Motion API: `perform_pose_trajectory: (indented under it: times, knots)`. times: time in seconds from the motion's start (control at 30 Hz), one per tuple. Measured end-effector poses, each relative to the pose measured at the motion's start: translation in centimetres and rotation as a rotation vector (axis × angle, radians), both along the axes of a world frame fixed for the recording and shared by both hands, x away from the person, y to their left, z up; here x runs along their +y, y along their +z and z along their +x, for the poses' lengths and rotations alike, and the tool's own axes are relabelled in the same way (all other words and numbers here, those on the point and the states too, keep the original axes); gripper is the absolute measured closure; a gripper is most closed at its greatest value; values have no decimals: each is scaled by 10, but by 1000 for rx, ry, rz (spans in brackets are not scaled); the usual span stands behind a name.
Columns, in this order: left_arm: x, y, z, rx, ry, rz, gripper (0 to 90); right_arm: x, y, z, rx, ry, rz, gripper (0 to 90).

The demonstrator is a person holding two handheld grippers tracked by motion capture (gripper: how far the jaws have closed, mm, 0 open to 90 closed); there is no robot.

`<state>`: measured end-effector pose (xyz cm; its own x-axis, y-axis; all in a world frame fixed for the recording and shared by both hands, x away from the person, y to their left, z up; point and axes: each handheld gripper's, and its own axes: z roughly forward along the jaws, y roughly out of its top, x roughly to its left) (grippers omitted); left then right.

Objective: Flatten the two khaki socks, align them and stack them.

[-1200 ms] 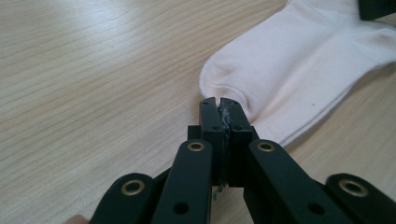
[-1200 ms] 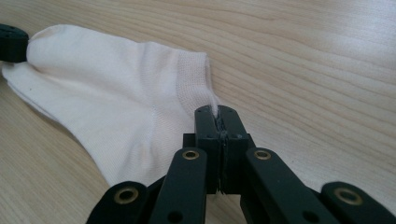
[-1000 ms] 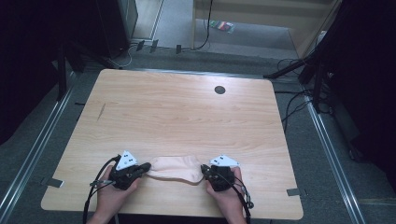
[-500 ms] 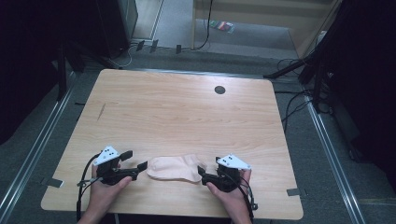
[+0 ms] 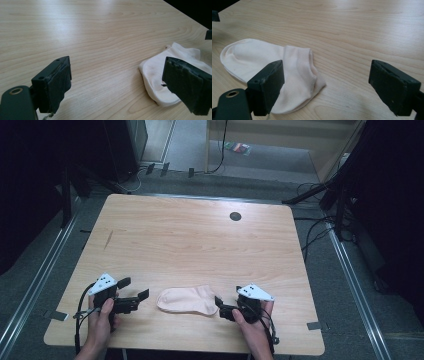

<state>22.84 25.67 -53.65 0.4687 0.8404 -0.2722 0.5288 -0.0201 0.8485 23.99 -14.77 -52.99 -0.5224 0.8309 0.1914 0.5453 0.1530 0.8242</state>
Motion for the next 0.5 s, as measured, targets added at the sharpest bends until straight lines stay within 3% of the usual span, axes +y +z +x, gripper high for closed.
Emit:
perform_pose_trajectory:
  times: [0.27,0.5]
  knots:
    - [11,1,-1,-18,25,24,86,-14,3,3,-8,-27,13,132]
    - [31,-1,-2,-27,54,44,66,-43,5,5,-18,-84,13,134]
